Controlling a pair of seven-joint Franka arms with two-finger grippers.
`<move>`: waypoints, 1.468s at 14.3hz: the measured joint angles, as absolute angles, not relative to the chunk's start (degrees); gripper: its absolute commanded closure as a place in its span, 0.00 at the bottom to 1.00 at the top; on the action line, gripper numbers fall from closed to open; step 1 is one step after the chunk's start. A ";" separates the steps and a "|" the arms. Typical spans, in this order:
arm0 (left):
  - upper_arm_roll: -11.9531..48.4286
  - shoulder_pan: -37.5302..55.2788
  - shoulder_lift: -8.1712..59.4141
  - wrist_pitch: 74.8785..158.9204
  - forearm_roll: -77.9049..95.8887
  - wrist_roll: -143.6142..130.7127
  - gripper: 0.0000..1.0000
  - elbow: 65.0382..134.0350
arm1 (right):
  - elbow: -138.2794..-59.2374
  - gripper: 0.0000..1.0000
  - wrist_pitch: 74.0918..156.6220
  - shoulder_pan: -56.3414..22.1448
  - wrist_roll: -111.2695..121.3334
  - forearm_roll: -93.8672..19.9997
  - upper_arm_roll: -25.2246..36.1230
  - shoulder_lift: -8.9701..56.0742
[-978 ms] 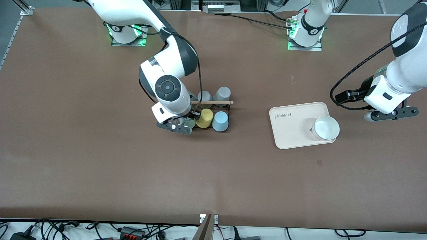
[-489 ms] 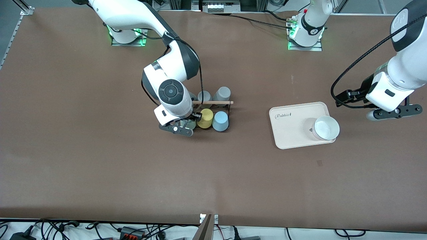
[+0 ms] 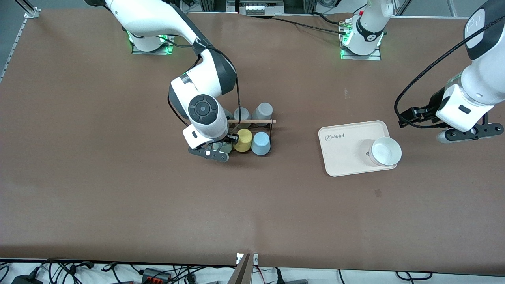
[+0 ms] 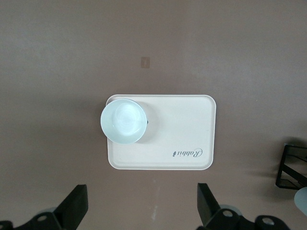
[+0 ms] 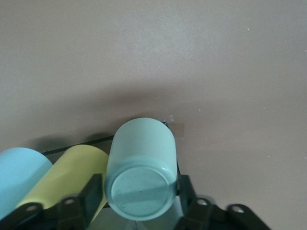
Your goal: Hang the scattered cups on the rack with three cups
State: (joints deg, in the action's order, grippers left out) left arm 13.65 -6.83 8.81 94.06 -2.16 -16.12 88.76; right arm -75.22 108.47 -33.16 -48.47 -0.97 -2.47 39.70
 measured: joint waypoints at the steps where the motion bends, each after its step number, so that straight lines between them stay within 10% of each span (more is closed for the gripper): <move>1: 13.59 -6.84 8.81 94.06 -2.18 -15.84 0.00 88.76 | -75.21 0.00 108.63 -33.16 -48.47 -0.97 -2.47 39.85; 10: 14.22 -6.76 8.28 95.07 -4.87 -15.06 0.00 89.76 | -70.78 0.00 104.24 -30.85 -48.45 -0.72 -0.81 34.04; 21: 14.33 -7.19 -3.58 105.74 -4.14 -15.05 0.00 108.55 | -66.02 0.00 90.70 -9.41 -23.49 -0.47 -0.46 24.71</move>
State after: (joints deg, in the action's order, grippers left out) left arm 14.33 -7.19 -3.58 105.74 -4.14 -15.05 108.55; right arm -66.02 90.70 -9.41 -23.49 -0.47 -0.46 24.71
